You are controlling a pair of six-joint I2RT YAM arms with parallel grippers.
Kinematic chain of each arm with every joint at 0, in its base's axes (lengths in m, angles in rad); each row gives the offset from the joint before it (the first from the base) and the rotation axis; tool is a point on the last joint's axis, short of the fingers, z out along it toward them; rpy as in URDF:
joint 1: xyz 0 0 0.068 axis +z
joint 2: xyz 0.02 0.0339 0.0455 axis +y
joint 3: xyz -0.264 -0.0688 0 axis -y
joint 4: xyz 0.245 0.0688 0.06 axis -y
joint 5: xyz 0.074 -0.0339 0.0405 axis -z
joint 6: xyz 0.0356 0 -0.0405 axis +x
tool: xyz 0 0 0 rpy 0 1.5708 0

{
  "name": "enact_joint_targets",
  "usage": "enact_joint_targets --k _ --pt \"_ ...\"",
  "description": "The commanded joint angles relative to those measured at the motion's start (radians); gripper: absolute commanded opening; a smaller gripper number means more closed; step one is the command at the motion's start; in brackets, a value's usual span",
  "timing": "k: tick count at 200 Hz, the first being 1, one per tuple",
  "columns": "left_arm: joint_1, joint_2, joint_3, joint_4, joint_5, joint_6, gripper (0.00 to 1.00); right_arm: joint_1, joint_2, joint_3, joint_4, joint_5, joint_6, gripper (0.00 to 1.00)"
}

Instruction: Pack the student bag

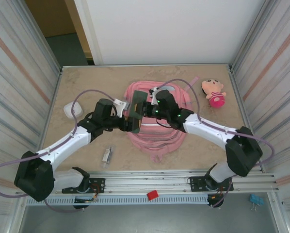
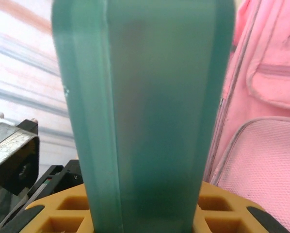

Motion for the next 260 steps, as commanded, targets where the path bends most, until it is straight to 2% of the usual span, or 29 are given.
enact_joint_targets --k 1,32,65,90,110,129,169,211,229,247,260 --pt "-0.004 -0.009 0.078 -0.032 0.001 0.139 0.77 -0.095 -0.124 -0.092 0.095 0.023 0.074 0.26" --pt "-0.04 -0.001 0.106 -0.058 -0.058 0.311 0.78 -0.246 -0.282 -0.174 0.032 -0.003 0.069 0.27" --pt "-0.189 0.058 0.144 -0.072 -0.175 0.682 0.8 -0.434 -0.357 -0.167 -0.038 -0.093 0.072 0.27" --pt "-0.312 0.16 0.196 -0.111 -0.311 0.938 0.86 -0.475 -0.401 -0.188 -0.093 -0.119 0.061 0.27" --pt "-0.346 0.272 0.273 -0.183 -0.382 1.069 0.88 -0.478 -0.454 -0.238 -0.097 -0.114 0.059 0.28" --pt "-0.348 0.371 0.37 -0.276 -0.399 1.132 0.9 -0.49 -0.476 -0.265 -0.117 -0.094 0.045 0.28" --pt "-0.35 0.469 0.425 -0.28 -0.391 1.204 0.92 -0.537 -0.56 -0.267 -0.2 -0.095 0.017 0.28" --pt "-0.365 0.554 0.472 -0.32 -0.479 1.21 0.91 -0.575 -0.602 -0.289 -0.264 -0.065 0.007 0.29" --pt "-0.365 0.571 0.444 -0.279 -0.523 1.196 0.8 -0.589 -0.606 -0.294 -0.285 -0.081 0.002 0.29" --pt "-0.371 0.555 0.414 -0.173 -0.602 1.126 0.58 -0.602 -0.615 -0.292 -0.305 -0.085 -0.006 0.29" --pt "-0.371 0.517 0.406 -0.141 -0.597 1.074 0.49 -0.61 -0.622 -0.291 -0.312 -0.085 -0.005 0.29"
